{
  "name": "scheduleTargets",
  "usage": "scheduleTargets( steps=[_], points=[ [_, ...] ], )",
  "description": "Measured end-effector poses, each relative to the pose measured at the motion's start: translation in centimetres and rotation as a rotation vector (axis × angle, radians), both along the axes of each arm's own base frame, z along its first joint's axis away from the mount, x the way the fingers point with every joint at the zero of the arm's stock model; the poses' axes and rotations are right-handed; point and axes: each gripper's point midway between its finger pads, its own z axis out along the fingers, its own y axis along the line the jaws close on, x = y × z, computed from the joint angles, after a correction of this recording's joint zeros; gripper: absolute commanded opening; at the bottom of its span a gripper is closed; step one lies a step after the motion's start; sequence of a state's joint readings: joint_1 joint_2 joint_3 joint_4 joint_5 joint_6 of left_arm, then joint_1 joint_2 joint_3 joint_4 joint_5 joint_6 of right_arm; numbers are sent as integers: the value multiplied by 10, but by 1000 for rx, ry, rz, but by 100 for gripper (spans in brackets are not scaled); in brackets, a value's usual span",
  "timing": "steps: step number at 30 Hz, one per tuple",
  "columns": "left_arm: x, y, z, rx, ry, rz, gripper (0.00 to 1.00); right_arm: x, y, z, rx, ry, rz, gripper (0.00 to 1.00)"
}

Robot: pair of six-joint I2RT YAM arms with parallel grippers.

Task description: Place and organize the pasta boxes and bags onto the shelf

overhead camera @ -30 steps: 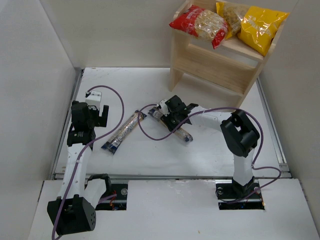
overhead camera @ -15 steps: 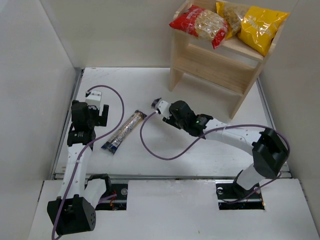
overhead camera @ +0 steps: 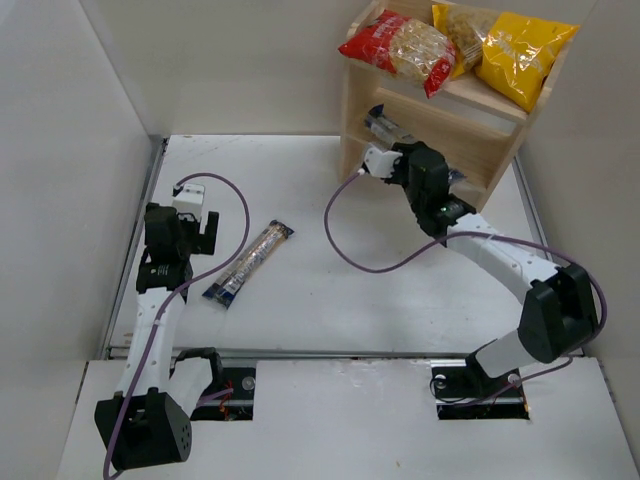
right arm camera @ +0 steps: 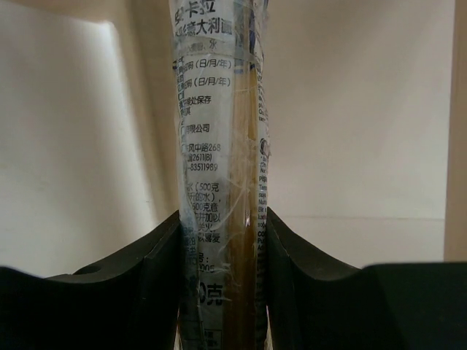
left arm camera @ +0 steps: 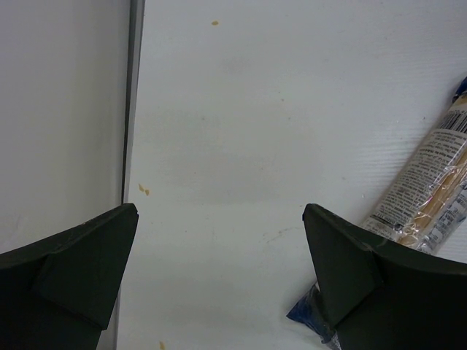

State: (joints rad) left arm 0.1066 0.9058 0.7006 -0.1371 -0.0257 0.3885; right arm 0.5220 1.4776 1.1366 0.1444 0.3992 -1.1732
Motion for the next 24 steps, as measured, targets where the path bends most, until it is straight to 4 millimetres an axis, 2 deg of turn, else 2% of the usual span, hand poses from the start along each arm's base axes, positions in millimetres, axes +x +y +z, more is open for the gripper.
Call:
scheduleTargets(
  steps=[2, 5, 8, 11, 13, 15, 18, 21, 24],
  points=[
    [1, 0, 1, 1, -5, 0, 100, 17, -16, 7, -14, -6, -20, 0],
    [2, 0, 2, 1, -12, 0, 100, 42, -28, 13, -10, 1, -16, 0],
    [5, -2, 1, 1, -9, -7, 100, 64, -35, 8, 14, 33, 9, 0],
    [7, -3, -3, 0, 2, -11, 100, 74, -41, -9, 45, 91, 23, 1],
    [7, -3, -5, 0, 9, -14, 100, 74, -44, -24, 71, 138, 24, 5],
    [8, -4, -7, 2, 16, -16, 100, 75, -44, -26, 98, 144, 34, 11],
    [9, -4, -11, 8, 29, -23, 100, 76, -45, -26, 127, 144, 48, 33],
    [10, -6, -14, 12, 41, -33, 100, 77, -44, -27, 141, 138, 67, 46],
    [10, -7, -14, 16, 43, -39, 100, 77, -44, -25, 145, 115, 77, 73]
  ],
)
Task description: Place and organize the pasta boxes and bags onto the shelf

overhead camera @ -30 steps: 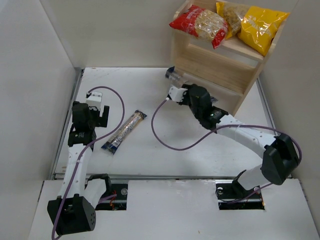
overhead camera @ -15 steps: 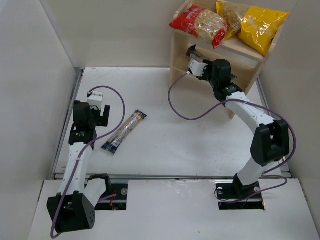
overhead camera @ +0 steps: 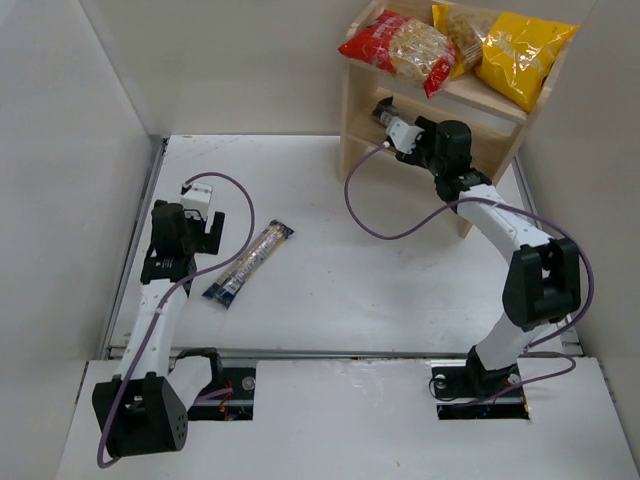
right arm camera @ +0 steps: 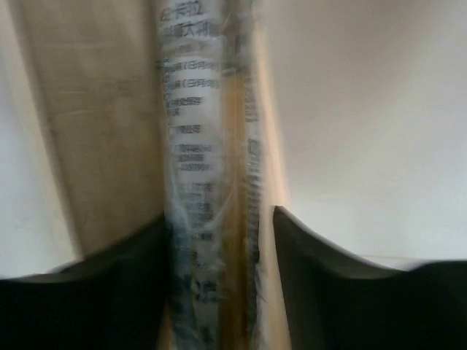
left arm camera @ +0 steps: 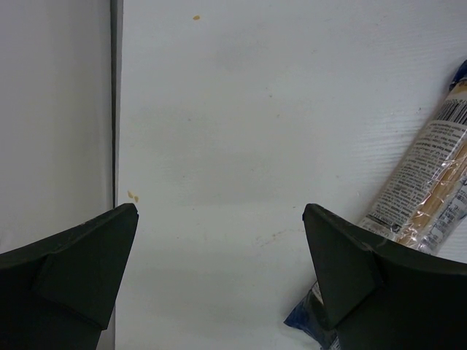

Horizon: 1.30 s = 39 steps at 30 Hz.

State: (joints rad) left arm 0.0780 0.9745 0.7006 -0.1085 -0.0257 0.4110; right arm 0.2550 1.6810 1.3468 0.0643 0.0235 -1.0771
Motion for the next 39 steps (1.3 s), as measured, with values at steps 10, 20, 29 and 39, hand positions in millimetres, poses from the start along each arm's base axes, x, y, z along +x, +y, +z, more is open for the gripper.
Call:
scheduleTargets(
  steps=[10, 20, 29, 39],
  points=[
    [-1, -61, -20, -39, 134, -229, 100, -10, 1, 21, 56, -46, -6, 100],
    [-21, -132, -126, -23, 632, -497, 100, -79, 64, 33, 117, -56, 90, 100],
    [-13, -125, -148, 22, 732, -473, 75, -158, 117, 53, 262, -68, 205, 100],
    [6, -128, -139, 61, 695, -475, 0, -181, 121, 45, 447, -5, 173, 100]
  ],
)
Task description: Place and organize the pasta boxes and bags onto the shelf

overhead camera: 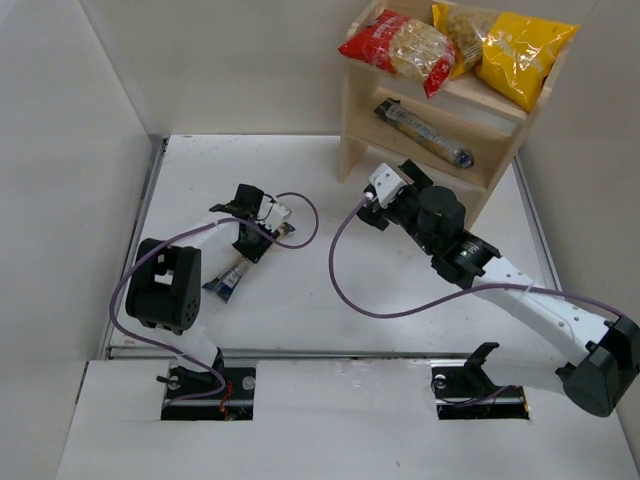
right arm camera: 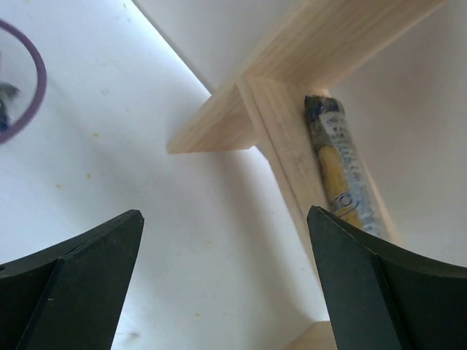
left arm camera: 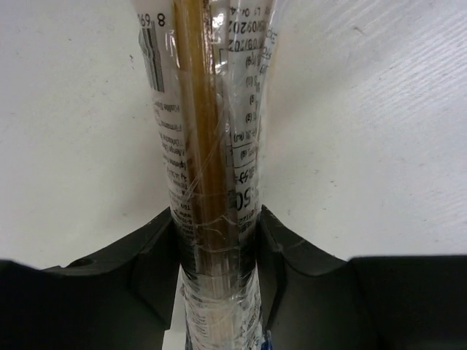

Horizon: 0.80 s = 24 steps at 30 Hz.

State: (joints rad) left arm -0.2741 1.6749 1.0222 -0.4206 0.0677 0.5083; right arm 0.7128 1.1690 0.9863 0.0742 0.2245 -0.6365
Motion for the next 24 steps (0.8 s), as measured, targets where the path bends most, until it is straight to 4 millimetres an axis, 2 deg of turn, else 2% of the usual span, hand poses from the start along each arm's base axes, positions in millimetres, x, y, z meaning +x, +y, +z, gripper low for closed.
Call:
scheduleTargets(
  steps=[2, 5, 9, 13, 16, 20, 24],
  points=[
    [-3, -6, 4, -40, 4, 19, 0, -7, 1, 3, 96, 37, 4, 100],
    [-13, -27, 20, -179, 35, 73, 0, -17, 8, 7, 252, 101, 42, 100],
    [-7, -60, 69, -434, 23, 164, 0, -30, 27, 0, 426, 219, 114, 100],
    [15, -79, 129, -649, -77, 251, 0, -46, 65, -16, 556, 349, 217, 100],
    [23, -86, 165, -767, -128, 308, 0, -53, 101, -27, 642, 447, 302, 100],
    [24, -96, 198, -900, -146, 373, 0, -53, 140, -43, 711, 555, 387, 100],
    [24, -108, 222, -1020, -120, 413, 0, -46, 167, -47, 756, 610, 445, 100]
  ],
)
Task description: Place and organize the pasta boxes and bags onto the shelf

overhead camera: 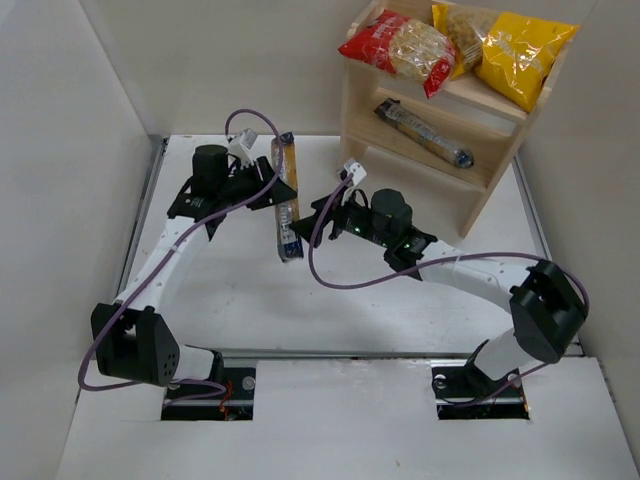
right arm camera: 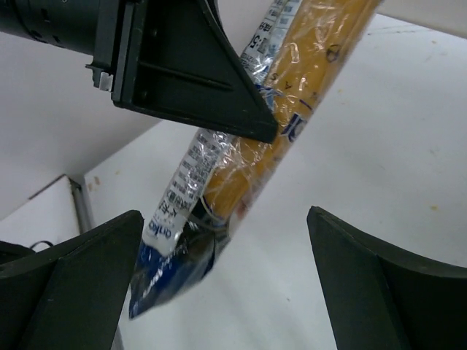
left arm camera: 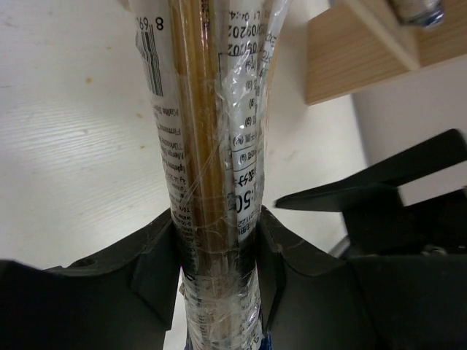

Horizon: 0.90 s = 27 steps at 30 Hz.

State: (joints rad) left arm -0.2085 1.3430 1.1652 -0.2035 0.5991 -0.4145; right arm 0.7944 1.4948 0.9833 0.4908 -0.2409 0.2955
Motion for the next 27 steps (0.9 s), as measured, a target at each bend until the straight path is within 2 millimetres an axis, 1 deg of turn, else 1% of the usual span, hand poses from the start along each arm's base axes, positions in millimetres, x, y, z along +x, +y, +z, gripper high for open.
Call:
scheduleTargets(
  steps=[3, 6, 8, 11, 13, 18, 20, 24, 25, 27],
  points=[
    [0, -6, 11, -66, 13, -1, 0, 2, 12, 9, 51, 12, 33, 100],
    [-2, -11, 16, -102, 25, -7, 0, 2, 23, 22, 107, 13, 75, 100],
    [-1, -11, 19, -110, 20, 2, 0, 5, 29, 25, 130, 23, 86, 100],
    [3, -8, 22, -115, 14, 24, 0, 14, 32, 22, 159, 43, 84, 100],
    [2, -9, 23, -127, 24, 22, 0, 19, 32, 17, 165, 64, 79, 100],
    [-9, -23, 35, -169, 30, -37, 0, 20, 36, 2, 158, 112, 86, 100],
    [-11, -27, 42, -177, 12, -58, 0, 20, 37, 1, 163, 124, 88, 100],
    [-10, -29, 52, -189, -14, -74, 0, 21, 37, 9, 192, 116, 91, 76],
    [-10, -29, 53, -190, -19, -73, 0, 20, 37, 11, 198, 114, 95, 65],
    [-9, -28, 54, -190, -25, -72, 1, 19, 38, 12, 207, 121, 98, 37]
  ],
)
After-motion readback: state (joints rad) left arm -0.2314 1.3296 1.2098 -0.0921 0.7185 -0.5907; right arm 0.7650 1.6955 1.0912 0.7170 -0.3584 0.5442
